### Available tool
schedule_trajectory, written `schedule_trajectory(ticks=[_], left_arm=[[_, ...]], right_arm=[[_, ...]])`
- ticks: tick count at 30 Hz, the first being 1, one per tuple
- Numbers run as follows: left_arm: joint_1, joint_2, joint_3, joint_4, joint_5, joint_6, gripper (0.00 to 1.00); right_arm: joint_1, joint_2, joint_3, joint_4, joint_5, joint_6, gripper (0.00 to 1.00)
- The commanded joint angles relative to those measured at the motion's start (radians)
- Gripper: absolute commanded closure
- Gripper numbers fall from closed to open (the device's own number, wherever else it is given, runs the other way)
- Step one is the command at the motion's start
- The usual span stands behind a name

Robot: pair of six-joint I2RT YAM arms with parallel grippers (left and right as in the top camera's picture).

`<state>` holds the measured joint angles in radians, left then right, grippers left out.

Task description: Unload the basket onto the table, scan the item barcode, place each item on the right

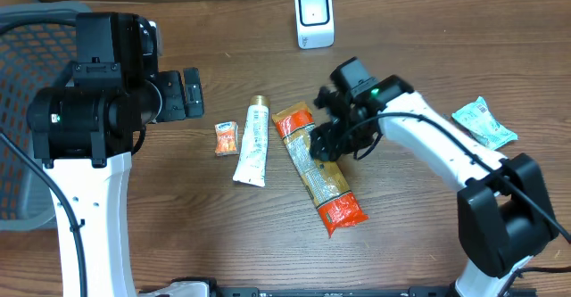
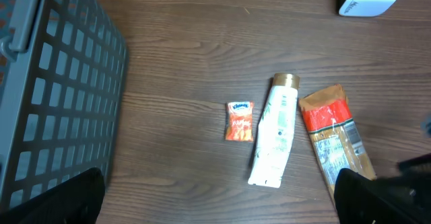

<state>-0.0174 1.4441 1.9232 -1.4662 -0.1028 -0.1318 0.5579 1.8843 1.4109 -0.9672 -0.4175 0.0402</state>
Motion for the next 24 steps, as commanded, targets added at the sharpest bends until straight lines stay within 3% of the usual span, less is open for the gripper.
schedule_trajectory(ticks=[1,9,14,19,24], left_arm=[[0.008,0.002,0.001,0.004,-0.012,-0.003,0.0],[0.008,0.002,0.001,0.003,-0.012,-0.003,0.0],[0.008,0.002,0.001,0.003,-0.012,-0.003,0.0],[0.008,0.002,0.001,0.003,-0.012,-0.003,0.0],[0.008,0.002,0.001,0.003,-0.012,-0.003,0.0]], right_arm=[[0.074,-0.008,-0.017,0.005,-0.129,-0.014,0.27],[0.187,-0.008,-0.146,0.076,-0.137,0.171,0.26],[0.176,-0.008,-0.24,0.056,-0.133,0.2,0.28],[0.116,-0.008,-0.245,-0.011,0.013,0.239,0.32],[-0.05,-0.008,-0.245,0.018,0.151,0.267,0.29]])
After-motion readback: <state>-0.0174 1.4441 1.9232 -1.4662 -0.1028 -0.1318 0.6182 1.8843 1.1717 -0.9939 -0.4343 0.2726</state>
